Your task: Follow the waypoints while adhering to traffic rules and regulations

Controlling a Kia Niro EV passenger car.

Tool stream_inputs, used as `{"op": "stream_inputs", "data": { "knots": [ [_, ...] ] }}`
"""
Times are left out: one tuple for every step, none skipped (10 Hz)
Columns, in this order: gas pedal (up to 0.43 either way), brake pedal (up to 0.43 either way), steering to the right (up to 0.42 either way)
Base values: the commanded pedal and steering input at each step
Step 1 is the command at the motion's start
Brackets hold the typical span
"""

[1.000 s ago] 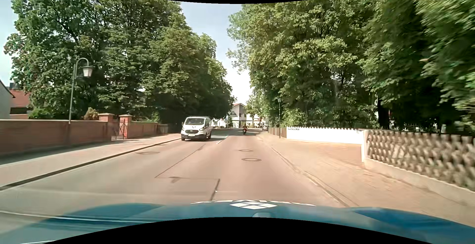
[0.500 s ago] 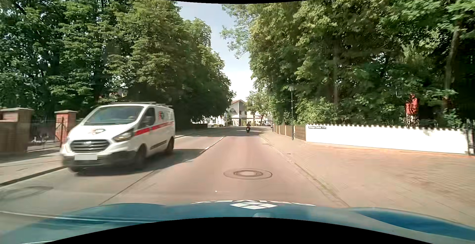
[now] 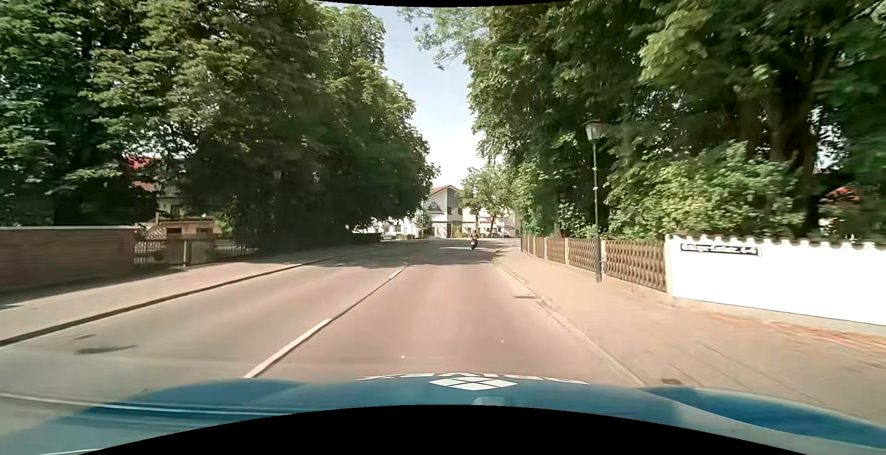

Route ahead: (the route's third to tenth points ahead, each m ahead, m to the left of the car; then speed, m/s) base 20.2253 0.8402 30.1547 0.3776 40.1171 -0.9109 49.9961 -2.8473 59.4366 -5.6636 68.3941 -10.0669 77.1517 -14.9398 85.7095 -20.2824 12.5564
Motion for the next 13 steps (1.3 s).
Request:
{"op": "stream_inputs", "data": {
  "knots": [
    [0.000,0.000,-0.003],
    [0.000,0.000,-0.002],
    [0.000,0.000,-0.001],
    [0.000,0.000,0.000],
    [0.000,0.000,0.002],
    [0.000,0.000,0.003],
    [0.000,0.000,0.003],
    [0.000,0.000,0.004],
    [0.000,0.000,0.006],
    [0.000,0.000,0.009],
    [0.000,0.000,0.011],
    [0.000,0.000,0.012],
    [0.000,0.000,0.014]
  ]
}}
